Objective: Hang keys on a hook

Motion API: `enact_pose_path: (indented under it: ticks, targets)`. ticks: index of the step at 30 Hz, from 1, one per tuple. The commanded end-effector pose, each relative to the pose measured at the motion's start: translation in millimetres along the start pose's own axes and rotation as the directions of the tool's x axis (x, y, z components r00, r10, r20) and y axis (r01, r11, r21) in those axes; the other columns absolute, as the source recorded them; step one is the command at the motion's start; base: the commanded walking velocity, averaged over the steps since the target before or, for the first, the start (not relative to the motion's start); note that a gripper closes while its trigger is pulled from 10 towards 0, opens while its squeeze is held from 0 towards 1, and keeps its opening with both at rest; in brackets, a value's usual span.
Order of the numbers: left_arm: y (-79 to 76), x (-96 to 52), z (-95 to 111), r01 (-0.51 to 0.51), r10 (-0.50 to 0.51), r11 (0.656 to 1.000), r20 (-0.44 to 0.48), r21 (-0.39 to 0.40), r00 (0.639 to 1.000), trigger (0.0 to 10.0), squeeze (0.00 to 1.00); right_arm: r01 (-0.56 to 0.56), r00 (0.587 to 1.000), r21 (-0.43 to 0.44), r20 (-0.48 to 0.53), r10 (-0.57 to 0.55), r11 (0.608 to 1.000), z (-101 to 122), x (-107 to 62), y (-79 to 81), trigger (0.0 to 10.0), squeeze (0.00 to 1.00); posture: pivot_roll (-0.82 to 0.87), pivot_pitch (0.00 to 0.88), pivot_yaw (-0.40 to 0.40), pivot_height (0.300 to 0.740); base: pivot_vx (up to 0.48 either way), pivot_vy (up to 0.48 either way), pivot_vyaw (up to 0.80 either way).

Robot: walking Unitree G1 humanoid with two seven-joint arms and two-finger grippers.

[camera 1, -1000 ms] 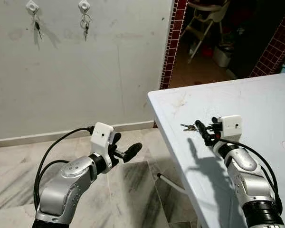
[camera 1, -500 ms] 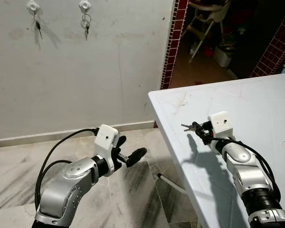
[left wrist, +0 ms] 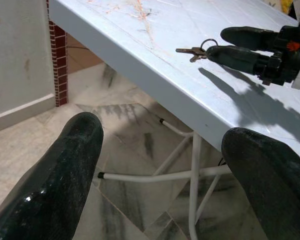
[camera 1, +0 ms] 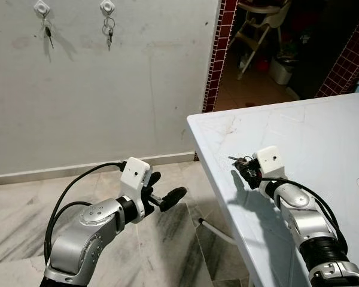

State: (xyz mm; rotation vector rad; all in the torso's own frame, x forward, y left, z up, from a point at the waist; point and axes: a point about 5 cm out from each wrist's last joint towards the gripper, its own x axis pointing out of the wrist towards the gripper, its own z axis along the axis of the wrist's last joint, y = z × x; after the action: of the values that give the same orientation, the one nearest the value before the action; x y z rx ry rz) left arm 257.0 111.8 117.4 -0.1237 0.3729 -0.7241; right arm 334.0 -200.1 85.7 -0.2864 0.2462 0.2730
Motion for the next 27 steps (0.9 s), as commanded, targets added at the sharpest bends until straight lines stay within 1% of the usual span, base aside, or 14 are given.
enact_pose_path:
  ticks: [1,2,4,8,11,13,14,19,21,22,23,24,27]
  targets:
    - [-3.7,-0.1,4.1,0.020,-0.020,1.000,0.005,0.016,1.000,10.0,0.00,0.026,1.000,-0.023,-0.009,-0.026,0.999,2.7,1.1,-6.9,7.7,0.00,0.16,0.000,-0.040,0.740,0.000,0.000,0.00]
    - [-3.6,-0.2,4.2,0.021,-0.021,1.000,0.005,0.016,1.000,10.0,0.00,0.035,0.999,-0.021,-0.021,-0.036,0.999,1.3,1.9,-8.4,2.4,0.00,0.16,0.000,-0.040,0.740,0.000,0.000,0.00]
    - [-2.7,-0.5,4.3,0.018,-0.018,1.000,0.006,0.014,1.000,10.0,0.00,0.037,0.999,-0.017,-0.022,-0.038,0.999,1.4,2.9,-8.2,2.5,0.00,0.16,0.000,-0.040,0.740,0.000,0.000,0.00]
    - [-2.7,-0.5,4.4,0.017,-0.017,1.000,0.006,0.014,1.000,10.0,0.00,0.027,0.999,-0.014,-0.028,-0.027,1.000,0.6,4.8,-5.1,2.4,0.00,0.16,0.000,-0.042,0.740,0.000,0.000,0.00]
    - [-2.7,-0.6,4.5,0.017,-0.017,1.000,0.007,0.014,1.000,10.0,0.00,0.016,0.999,-0.015,-0.029,-0.017,1.000,0.5,5.4,-4.2,2.7,0.00,0.16,0.000,-0.042,0.740,0.000,0.000,0.00]
    - [-2.7,-0.7,4.6,0.017,-0.017,1.000,0.007,0.014,1.000,10.0,0.00,0.015,0.999,-0.015,-0.029,-0.015,1.000,0.6,5.6,-4.3,2.6,0.00,0.16,0.000,-0.042,0.740,0.000,0.000,0.00]
    - [-2.7,-0.7,4.5,0.017,-0.017,1.000,0.007,0.014,1.000,10.0,0.00,0.017,0.999,-0.014,-0.029,-0.017,1.000,0.9,5.7,-5.2,2.9,0.00,0.16,0.000,-0.042,0.740,0.000,0.000,0.00]
    - [-3.4,0.0,5.2,0.021,-0.021,1.000,0.010,0.015,1.000,10.0,0.00,0.019,0.999,-0.013,-0.032,-0.019,1.000,0.5,6.1,-6.6,2.9,0.00,0.16,0.000,-0.042,0.740,0.000,0.000,0.00]
    - [-3.6,0.2,5.4,0.022,-0.022,1.000,0.010,0.015,1.000,10.0,0.00,0.018,0.999,-0.012,-0.033,-0.019,1.000,0.3,6.4,-6.6,2.9,0.00,0.16,0.000,-0.042,0.740,0.000,0.000,0.00]
    - [-3.5,0.2,5.5,0.022,-0.023,1.000,0.011,0.015,1.000,10.0,0.00,0.017,0.999,-0.012,-0.034,-0.017,1.000,0.0,6.8,-6.3,2.5,0.00,0.16,0.000,-0.038,0.740,0.000,0.000,0.00]
    - [-3.4,0.2,5.5,0.023,-0.023,1.000,0.010,0.015,1.000,10.0,0.00,0.014,0.999,-0.013,-0.036,-0.014,1.000,-0.1,7.2,-5.7,2.6,0.00,0.16,0.000,-0.038,0.740,0.000,0.000,0.00]
    - [-3.1,0.0,5.5,0.023,-0.023,1.000,0.010,0.016,1.000,10.0,0.00,0.005,0.999,-0.017,-0.041,-0.006,1.000,-0.4,7.9,-4.3,3.1,0.00,0.16,0.000,-0.038,0.740,0.000,0.000,0.00]
    - [-3.0,-0.1,5.6,0.022,-0.023,1.000,0.010,0.016,1.000,10.0,0.00,-0.002,0.999,-0.021,-0.045,0.001,1.000,-0.7,8.3,-3.4,3.1,0.00,0.16,0.000,-0.038,0.740,0.000,0.000,0.00]
